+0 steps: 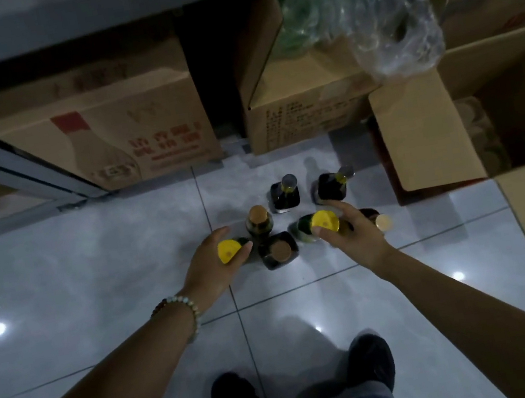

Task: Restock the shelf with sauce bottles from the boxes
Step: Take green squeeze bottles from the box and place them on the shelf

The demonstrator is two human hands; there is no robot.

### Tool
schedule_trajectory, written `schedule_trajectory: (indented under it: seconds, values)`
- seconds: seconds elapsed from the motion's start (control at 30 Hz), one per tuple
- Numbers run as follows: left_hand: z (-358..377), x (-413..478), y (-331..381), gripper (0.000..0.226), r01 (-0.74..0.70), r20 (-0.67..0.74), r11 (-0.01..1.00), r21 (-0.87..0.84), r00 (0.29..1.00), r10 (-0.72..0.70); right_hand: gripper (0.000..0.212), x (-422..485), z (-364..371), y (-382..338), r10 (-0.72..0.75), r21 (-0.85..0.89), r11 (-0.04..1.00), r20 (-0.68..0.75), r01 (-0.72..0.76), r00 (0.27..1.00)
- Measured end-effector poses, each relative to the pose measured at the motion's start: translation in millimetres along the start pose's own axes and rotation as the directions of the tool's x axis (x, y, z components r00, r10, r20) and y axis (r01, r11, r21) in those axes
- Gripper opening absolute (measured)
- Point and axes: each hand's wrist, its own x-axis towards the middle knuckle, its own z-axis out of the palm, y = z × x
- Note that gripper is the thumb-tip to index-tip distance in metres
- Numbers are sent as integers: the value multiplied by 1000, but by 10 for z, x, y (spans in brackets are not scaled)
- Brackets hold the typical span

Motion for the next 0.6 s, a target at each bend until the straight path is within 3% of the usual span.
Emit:
schedule_trajectory:
  seconds: [0.33, 0.6]
  values:
    - [306, 286, -504, 67, 35, -93, 984, -175, 994, -51, 57, 407, 265, 445, -11, 111, 994, -72, 19, 997]
    - [468, 362, -758, 64, -96, -170, 957, -275, 984, 50, 56, 510, 342, 644, -49, 139, 988, -121, 66, 991]
